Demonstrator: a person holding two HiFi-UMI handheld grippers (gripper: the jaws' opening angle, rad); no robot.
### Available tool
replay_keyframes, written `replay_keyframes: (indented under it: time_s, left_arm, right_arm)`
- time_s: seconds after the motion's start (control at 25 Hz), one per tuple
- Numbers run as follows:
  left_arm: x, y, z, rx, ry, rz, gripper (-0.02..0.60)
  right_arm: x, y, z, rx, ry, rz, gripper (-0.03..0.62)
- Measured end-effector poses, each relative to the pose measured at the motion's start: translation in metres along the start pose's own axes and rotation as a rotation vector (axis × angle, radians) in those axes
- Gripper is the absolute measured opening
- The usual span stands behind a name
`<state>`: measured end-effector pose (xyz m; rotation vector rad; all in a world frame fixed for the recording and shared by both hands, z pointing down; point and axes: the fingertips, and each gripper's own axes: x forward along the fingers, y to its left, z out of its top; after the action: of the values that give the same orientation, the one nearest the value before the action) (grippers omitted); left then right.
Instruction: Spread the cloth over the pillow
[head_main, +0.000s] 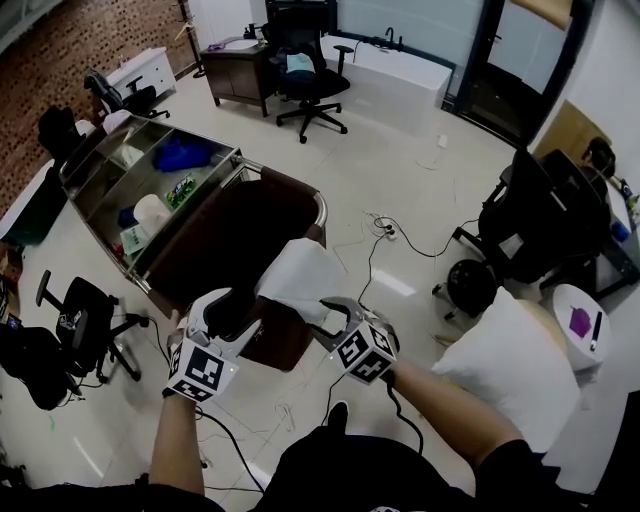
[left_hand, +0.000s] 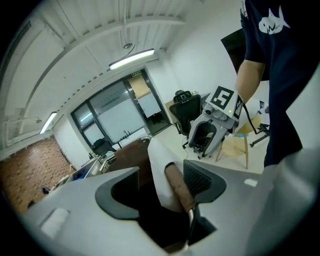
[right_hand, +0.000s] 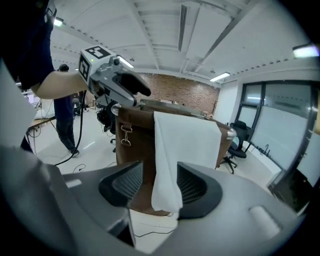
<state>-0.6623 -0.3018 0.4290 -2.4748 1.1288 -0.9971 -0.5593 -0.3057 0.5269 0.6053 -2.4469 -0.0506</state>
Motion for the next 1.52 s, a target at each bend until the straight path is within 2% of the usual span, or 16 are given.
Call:
replay_keyframes:
  time_s: [0.12, 0.28, 0.56, 0.68, 0.76, 1.2, 1.52]
  left_arm:
    - [0.006, 0.002, -0.004, 0.003, 0.004, -0.012, 0.278]
    - [0.009, 0.004, -0.009, -0.019, 0.007, -0.023, 0.279]
    - [0.01, 0.003, -0.006, -0.004, 0.0, -0.02, 0.279]
    - [0.011, 0.0, -0.006, 0.004, 0.005, -0.029, 0.279]
    - [0.011, 0.002, -0.007, 0.008, 0.005, -0.029, 0.279]
    - [0.018, -0.001, 0.008, 0.071, 0.003, -0.052, 0.279]
    - [0.036, -0.006, 0.012, 0.164, 0.073, -0.052, 0.278]
  right_arm:
    - [0.023, 0.0, -0.005, -0.029, 0.045, 0.003, 0.235]
    - [0.047, -0.006, -0.011, -0.079, 0.102, -0.036, 0.242]
    - [0.067, -0.012, -0.023, -0.042, 0.164, -0.051, 0.235]
    - [0.066, -0.014, -0.023, -0.048, 0.172, -0.064, 0.159]
    - [0.062, -0.016, -0.021, -0.064, 0.173, -0.081, 0.014]
    - [-0.011, -0.059, 0.034, -0.095, 0.034, -0.225, 0.009]
    - [-0.067, -0.079, 0.086, -0.137, -0.073, -0.319, 0.009]
